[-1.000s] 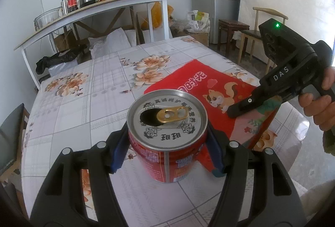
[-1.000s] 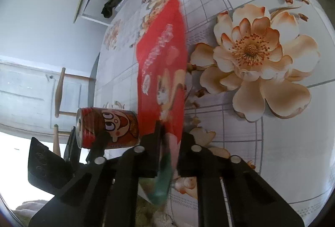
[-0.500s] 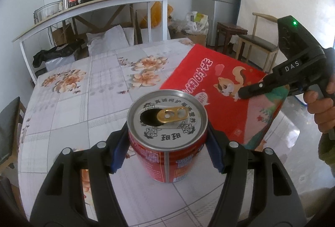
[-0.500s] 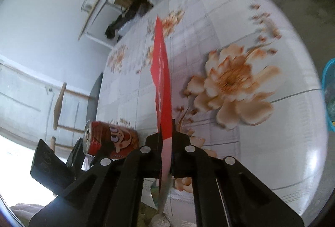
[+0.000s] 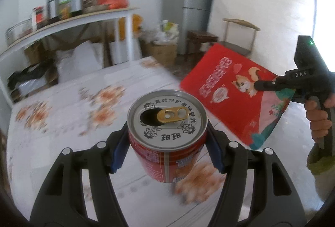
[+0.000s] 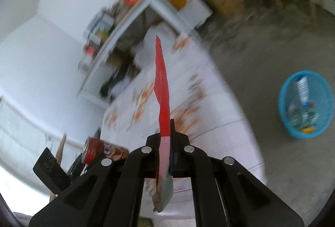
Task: Collect trash
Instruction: 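Carry can and snack bag to the blue wastebasket and open both grippers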
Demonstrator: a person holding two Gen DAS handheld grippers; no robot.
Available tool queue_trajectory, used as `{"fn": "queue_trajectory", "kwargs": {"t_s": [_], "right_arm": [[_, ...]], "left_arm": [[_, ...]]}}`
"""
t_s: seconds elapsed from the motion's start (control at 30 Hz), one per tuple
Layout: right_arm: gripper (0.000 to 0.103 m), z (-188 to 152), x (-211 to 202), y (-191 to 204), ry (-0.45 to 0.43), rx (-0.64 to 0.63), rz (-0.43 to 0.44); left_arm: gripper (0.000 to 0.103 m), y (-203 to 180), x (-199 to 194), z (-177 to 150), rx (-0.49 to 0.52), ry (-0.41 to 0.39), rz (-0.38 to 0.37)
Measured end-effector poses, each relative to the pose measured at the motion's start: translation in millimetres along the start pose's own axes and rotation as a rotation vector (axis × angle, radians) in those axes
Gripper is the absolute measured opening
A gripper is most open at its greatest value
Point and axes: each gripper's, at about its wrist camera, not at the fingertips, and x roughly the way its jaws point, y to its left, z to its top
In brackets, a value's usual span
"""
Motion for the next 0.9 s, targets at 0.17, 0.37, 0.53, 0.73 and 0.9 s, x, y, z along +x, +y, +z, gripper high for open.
{"fn": "queue_trajectory", "kwargs": {"t_s": [0.17,0.37,0.53,0.73,0.9], "right_arm": [[0.003,17,-79,-58,-0.211,0.084,-0.144],[0.003,14,-122,-137,-0.314,0.180,-0.412],[0.003,13,-96,-210,-0.252,0.248,-0.537],[0.003,28,-42,-279,-0.177,0.306,-0.589],[0.003,50,10,-320,-0.144,0.309,-0.653]], "left_arm": [[0.062,-50,38,50,0.068,0.008,-0.161],[0.062,-129,125,86,0.113,0.144,-0.355],[0.062,-187,215,88,0.135,0.300,-0.424],[0.062,-243,312,71,0.194,0.448,-0.400],[0.062,-269,371,61,0.202,0.501,-0.364]]}}
